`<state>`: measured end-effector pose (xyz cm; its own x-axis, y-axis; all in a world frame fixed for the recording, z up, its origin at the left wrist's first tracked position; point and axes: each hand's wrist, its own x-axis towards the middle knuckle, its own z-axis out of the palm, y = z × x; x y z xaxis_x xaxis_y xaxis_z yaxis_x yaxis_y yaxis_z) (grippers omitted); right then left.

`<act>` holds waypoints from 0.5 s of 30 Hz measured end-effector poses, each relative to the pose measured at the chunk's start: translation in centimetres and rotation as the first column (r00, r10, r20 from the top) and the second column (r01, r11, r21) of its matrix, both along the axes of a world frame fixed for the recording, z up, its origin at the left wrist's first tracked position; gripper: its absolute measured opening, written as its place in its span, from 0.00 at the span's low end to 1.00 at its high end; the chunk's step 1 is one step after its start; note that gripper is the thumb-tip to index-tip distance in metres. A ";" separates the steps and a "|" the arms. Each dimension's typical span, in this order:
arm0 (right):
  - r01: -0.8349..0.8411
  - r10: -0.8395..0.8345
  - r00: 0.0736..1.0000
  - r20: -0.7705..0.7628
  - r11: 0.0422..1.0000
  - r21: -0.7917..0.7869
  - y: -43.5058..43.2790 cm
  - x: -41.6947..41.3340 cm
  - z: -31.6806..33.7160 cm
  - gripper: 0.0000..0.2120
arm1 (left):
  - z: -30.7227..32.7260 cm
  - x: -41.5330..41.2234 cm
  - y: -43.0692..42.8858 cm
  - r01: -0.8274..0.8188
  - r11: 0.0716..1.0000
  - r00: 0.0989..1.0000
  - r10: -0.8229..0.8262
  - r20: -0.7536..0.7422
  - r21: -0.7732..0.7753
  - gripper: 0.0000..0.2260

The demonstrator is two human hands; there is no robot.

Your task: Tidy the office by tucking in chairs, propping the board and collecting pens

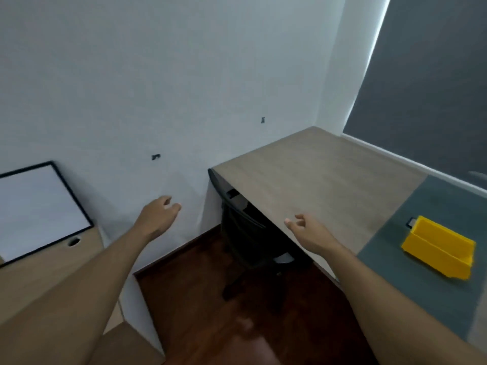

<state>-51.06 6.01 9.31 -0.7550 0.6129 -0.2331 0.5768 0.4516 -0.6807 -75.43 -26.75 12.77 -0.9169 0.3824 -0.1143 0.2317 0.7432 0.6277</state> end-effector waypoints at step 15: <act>-0.406 0.406 0.914 0.006 0.913 0.051 -23.3 -29.7 2.2 0.29 | 1.5 -15.5 -33.3 -0.437 0.895 0.898 0.431 0.087 0.083 0.29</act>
<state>-80.78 -17.30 11.49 -0.9423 0.2643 -0.2057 0.3332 0.6796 -0.6535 -90.92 -60.09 14.24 -0.9861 -0.0396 -0.1616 -0.1435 0.6944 0.7052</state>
